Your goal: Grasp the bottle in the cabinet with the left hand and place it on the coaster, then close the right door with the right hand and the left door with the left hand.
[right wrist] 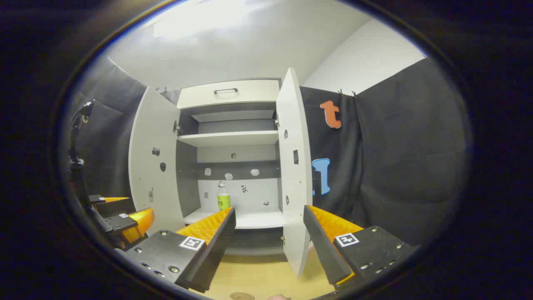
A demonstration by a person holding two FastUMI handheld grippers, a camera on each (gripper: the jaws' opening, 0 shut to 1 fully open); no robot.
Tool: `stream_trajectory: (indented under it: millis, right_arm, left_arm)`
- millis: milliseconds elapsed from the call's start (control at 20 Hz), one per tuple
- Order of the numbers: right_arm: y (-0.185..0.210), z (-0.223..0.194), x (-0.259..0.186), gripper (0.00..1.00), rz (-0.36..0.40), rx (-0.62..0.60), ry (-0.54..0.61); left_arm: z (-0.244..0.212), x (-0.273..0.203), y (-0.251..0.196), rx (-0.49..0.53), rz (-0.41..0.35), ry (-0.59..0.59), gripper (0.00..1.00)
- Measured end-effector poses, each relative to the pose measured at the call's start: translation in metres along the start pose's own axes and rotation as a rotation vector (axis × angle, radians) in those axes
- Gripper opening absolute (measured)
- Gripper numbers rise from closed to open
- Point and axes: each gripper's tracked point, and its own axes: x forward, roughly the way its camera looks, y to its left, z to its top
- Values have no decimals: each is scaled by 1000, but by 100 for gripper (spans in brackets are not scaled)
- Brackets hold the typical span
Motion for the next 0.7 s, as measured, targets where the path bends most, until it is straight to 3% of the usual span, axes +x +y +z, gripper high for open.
stream_trajectory:
  millis: [300,700]
  right_arm:
    - [-16,22,3,100,8,0,14]
    - [-35,32,5,98,38,-15,3]
  left_arm:
    - [35,-11,5,-21,46,15,97]
    - [67,-21,-32,36,45,-10,96]
